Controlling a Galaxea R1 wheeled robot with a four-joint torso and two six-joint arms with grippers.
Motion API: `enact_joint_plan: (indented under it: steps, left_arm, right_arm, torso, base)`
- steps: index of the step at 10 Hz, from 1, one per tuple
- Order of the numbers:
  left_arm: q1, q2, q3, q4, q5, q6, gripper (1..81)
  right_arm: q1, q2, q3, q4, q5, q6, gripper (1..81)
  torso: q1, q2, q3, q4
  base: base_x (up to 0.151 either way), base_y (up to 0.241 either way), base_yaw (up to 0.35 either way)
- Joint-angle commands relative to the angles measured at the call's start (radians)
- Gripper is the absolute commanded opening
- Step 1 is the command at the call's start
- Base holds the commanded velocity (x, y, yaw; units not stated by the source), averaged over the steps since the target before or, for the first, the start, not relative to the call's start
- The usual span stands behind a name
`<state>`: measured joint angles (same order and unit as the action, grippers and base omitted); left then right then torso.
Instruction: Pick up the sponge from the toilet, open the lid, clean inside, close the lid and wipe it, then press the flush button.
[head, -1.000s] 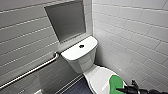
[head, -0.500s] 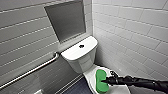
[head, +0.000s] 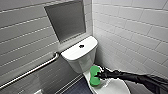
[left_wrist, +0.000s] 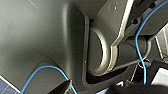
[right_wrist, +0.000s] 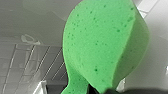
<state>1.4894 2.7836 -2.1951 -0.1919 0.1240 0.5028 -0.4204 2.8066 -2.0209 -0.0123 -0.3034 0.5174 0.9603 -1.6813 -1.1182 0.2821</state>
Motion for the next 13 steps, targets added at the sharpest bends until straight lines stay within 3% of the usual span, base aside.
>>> enact_joint_plan:
  steps: [1, 6, 13]
  left_arm:
    - [0.016, -0.022, 0.011, -0.008, 0.095, 0.008, 81.1]
    - [0.032, -0.027, 0.009, -0.008, 0.095, 0.008, 81.1]
    - [0.035, -0.024, 0.011, -0.004, 0.094, 0.008, 81.1]
  right_arm:
    - [0.099, 0.211, -0.221, -0.066, 0.038, -0.005, 1.0]
    - [-0.041, 0.210, -0.297, -0.072, 0.127, 0.001, 1.0]
    - [-0.139, -0.222, 0.158, -0.038, 0.176, 0.006, 1.0]
  torso:
    - [0.000, 0.000, 0.000, 0.000]
    - [0.000, 0.000, 0.000, 0.000]
    - [0.000, 0.000, 0.000, 0.000]
  base:
    - [0.000, 0.000, 0.000]
    - [0.000, 0.000, 0.000]
    - [0.000, 0.000, 0.000]
